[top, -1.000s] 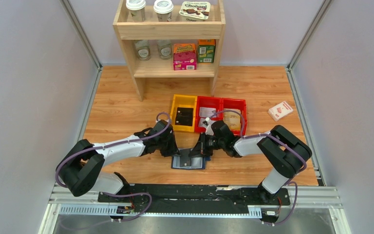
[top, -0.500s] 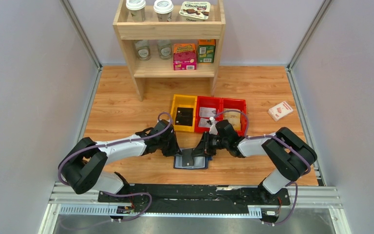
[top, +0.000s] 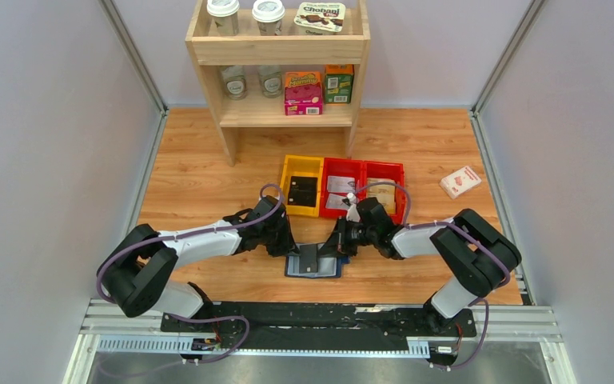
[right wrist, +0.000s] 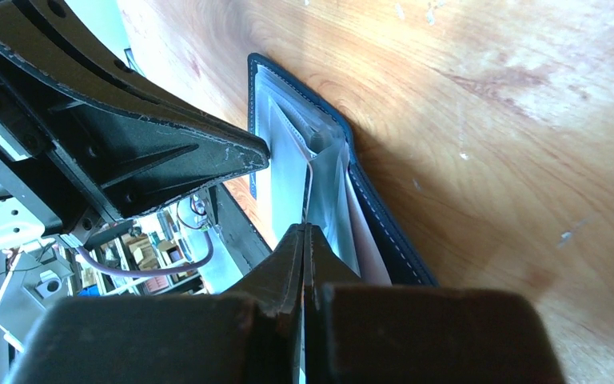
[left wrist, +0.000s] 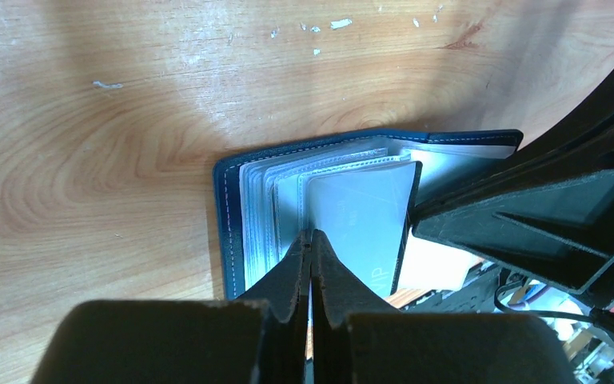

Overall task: Take the credit cards out of the card holder
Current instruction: Remove the credit card from the card holder.

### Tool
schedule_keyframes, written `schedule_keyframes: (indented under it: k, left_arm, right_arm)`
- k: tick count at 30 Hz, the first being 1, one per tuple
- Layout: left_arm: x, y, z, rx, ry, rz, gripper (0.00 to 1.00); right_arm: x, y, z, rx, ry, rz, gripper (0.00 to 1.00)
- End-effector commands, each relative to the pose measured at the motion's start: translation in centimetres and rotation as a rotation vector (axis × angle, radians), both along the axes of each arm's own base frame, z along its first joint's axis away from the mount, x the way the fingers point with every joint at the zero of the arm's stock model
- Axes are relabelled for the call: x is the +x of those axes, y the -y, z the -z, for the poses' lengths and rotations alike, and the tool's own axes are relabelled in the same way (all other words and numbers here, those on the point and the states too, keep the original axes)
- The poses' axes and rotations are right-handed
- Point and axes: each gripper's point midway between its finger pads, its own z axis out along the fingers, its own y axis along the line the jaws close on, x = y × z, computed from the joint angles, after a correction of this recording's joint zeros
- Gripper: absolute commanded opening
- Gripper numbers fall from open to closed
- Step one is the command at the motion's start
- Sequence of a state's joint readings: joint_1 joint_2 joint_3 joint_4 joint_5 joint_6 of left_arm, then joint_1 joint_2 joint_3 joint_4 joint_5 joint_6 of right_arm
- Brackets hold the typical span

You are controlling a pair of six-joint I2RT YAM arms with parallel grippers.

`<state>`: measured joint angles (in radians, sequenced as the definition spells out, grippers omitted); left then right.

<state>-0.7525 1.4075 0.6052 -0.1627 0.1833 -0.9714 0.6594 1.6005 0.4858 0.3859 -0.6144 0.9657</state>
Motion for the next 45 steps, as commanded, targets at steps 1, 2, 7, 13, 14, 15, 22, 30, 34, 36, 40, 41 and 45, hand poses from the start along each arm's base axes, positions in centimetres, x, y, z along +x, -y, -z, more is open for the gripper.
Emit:
schedule_keyframes:
  k: [1,2,7,13,14,15,22,30,34,36,40,41,45]
  left_arm:
    - [-1.4,-2.3,2.6,0.122,-0.058,-0.004,0.00]
    - [-1.5,-2.4,2.7,0.124,-0.061,-0.006,0.00]
    - [-1.4,-2.2,2.6,0.118,-0.057,-0.001,0.00]
    - [-1.5,-2.2,2.7,0.117,-0.060,0.002,0.00]
    - [-1.5,-2.1,2.6,0.116,-0.059,0.002,0.00]
    - [-1.5,-2.2,2.7,0.117,-0.060,0.002,0.00]
    - [-1.6,-2.2,2.7,0.114,-0.061,0.002,0.00]
    - [-1.6,-2.3,2.7,0.115,-0.060,0.000,0.00]
    - [-1.7,-2.3,2.8,0.115,-0.063,-0.003,0.00]
    - [-1.6,-2.3,2.8,0.113,-0.063,-0.004,0.00]
    - [-1.6,-2.2,2.9,0.114,-0.066,-0.001,0.00]
    - [-1.6,-2.2,2.8,0.113,-0.065,-0.001,0.00]
    - [-1.6,-2.2,2.8,0.113,-0.061,-0.002,0.00]
  right_arm:
    - [0.6,1.0,-0.7,0.006,0.024,0.035,0.00]
    - [0.7,1.2,-0.8,-0.004,0.028,0.039,0.00]
    - [0.5,1.5,-0.9,-0.018,0.042,0.034,0.00]
    - [0.6,0.3,-1.2,0.015,0.042,0.007,0.18]
    - [0.7,0.1,-1.1,0.015,0.041,0.004,0.20]
    - [0.8,-0.1,-1.1,0.020,0.041,0.001,0.20]
    - [0.9,-0.9,-0.7,0.042,0.022,-0.010,0.20]
    - [0.6,-1.1,-0.8,0.055,0.024,-0.016,0.01]
    - [0.5,-0.4,-0.6,0.044,0.022,-0.008,0.00]
    - [0.4,0.0,-0.6,0.046,0.015,0.001,0.00]
    - [0.4,0.5,-0.6,0.054,0.006,0.014,0.00]
    - [0.3,0.6,-0.6,0.053,0.003,0.013,0.00]
    - [0.3,0.8,-0.5,0.045,-0.001,0.023,0.00]
